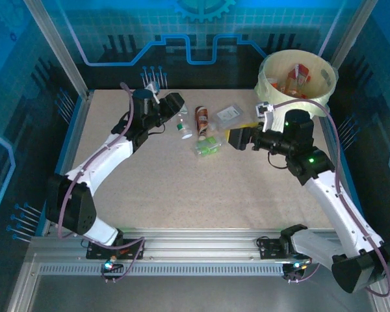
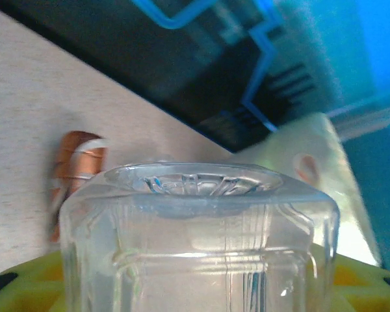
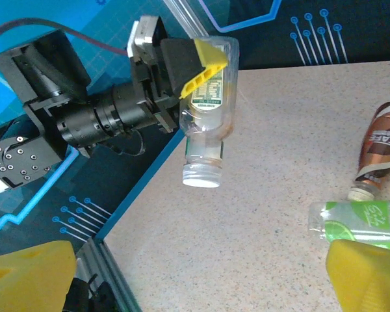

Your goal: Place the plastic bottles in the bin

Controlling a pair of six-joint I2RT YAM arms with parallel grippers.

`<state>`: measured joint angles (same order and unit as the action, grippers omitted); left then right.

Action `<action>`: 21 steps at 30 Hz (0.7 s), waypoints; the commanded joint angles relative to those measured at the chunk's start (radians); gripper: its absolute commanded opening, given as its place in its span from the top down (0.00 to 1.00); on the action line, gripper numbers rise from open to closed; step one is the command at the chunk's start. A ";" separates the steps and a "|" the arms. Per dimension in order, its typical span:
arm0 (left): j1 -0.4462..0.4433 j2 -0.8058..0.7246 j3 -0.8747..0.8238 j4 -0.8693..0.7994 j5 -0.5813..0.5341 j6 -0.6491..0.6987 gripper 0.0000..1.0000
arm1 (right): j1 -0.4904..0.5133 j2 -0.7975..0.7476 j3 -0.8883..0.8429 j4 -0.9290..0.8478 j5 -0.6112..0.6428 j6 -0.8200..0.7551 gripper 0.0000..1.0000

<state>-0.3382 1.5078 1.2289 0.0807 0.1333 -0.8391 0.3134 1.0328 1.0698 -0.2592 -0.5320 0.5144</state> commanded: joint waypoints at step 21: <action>-0.151 -0.122 -0.122 0.548 0.305 -0.111 0.67 | 0.139 0.297 0.129 0.378 -0.209 0.329 0.00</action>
<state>-0.4820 1.4071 1.1282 0.5190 0.4202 -0.8906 0.4316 1.3083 1.1862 -0.0093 -0.7132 0.7605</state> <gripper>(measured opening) 0.542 0.999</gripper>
